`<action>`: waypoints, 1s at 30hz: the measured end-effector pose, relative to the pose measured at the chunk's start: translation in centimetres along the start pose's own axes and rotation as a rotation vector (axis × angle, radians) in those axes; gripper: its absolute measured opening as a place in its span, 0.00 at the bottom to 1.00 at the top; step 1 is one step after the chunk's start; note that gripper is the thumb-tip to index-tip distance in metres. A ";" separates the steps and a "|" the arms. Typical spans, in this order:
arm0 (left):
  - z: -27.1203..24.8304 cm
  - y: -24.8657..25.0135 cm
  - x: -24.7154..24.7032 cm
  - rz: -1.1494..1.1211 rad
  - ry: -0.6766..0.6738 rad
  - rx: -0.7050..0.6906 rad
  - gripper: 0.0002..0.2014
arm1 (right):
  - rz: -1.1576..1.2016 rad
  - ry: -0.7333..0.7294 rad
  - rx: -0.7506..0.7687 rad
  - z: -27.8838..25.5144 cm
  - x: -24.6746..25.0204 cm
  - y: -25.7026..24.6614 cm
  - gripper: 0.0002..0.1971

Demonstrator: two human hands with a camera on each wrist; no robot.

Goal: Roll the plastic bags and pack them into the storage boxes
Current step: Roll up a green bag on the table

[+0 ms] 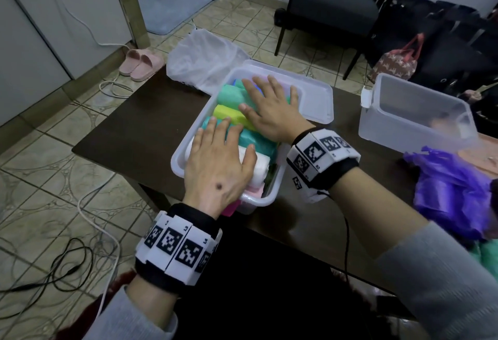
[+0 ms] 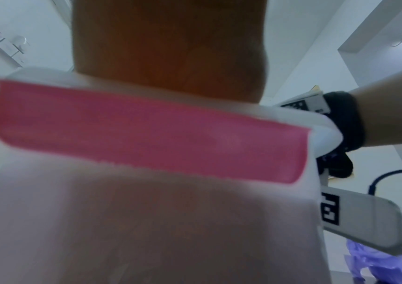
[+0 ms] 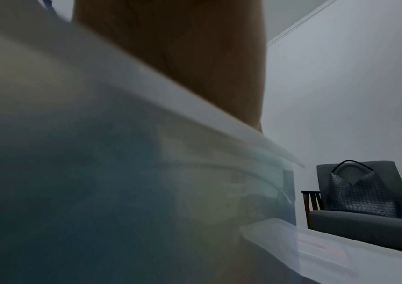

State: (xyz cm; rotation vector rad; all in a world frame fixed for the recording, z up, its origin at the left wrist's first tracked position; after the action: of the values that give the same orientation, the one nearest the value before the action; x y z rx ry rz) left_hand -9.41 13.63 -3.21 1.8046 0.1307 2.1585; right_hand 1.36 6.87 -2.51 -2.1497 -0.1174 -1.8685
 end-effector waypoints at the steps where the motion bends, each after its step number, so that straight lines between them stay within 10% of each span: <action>1: 0.0 0.0 -0.1 -0.001 -0.007 0.001 0.39 | 0.000 -0.019 -0.002 -0.4 -0.5 0.0 0.28; 6: 0.0 -0.2 -0.3 -0.019 -0.016 0.001 0.35 | 0.089 0.040 -0.006 -1.1 -0.7 0.2 0.27; 10: -0.6 -1.2 1.7 -0.251 0.188 0.094 0.26 | 0.518 0.378 -0.225 -2.5 2.2 4.4 0.25; 13: -0.9 -3.1 3.4 -0.117 0.301 0.228 0.24 | 0.904 0.214 -0.474 -3.5 -0.1 7.3 0.28; 16: -0.5 -4.9 2.2 -0.149 0.111 0.407 0.27 | 1.117 0.044 -0.608 -4.1 -2.2 7.0 0.28; 30: 0.1 -6.5 2.8 -0.081 0.057 0.421 0.22 | 1.244 0.141 -0.670 -3.0 -2.3 5.5 0.23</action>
State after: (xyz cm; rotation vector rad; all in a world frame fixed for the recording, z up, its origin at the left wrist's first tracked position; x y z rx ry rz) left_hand -8.48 20.60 -2.31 1.9063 0.7066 2.2480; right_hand -0.45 1.08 -5.32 -1.6089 1.6409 -1.2770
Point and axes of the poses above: each hand's wrist, its own z-axis towards the middle knuckle, its own x-axis out of the back of the hand, y = z × x, the point moved 9 cm from there along z, towards the middle knuckle, and after that the axes turned 13 degrees about -x, right-handed, at the moved point
